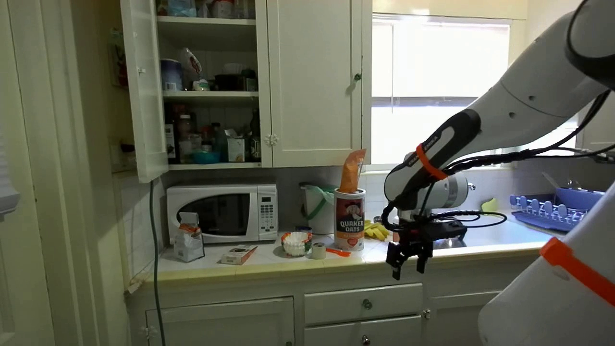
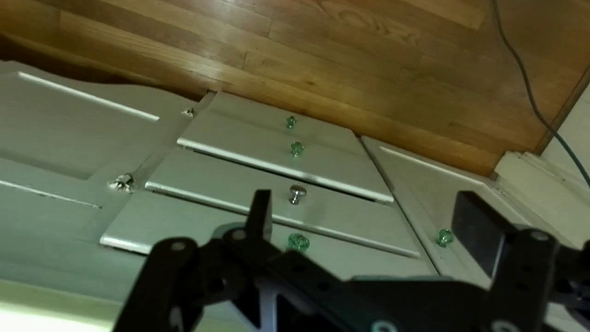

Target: Close the open drawer.

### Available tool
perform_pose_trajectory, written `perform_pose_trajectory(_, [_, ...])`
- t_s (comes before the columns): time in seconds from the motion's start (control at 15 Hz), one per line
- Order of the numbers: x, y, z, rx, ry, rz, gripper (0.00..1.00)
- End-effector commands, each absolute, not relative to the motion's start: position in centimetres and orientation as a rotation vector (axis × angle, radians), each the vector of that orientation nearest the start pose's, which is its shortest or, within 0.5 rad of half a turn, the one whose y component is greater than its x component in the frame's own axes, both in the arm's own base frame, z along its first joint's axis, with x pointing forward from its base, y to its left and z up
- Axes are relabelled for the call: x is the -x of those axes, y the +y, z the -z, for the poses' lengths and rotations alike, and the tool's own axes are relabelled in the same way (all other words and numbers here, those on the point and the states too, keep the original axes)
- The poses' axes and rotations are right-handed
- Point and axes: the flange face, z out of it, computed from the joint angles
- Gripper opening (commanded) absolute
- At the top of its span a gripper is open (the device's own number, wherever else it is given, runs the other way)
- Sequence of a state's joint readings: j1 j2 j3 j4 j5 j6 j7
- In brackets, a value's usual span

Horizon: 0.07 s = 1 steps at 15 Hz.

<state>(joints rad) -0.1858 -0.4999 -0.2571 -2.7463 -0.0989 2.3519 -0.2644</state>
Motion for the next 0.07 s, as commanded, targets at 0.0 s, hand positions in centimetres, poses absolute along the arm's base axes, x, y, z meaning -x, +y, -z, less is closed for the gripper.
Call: perform_pose_trajectory(0.0, [-33.52,-15.41,-37.79,3.121,0.136,0.193,1.00])
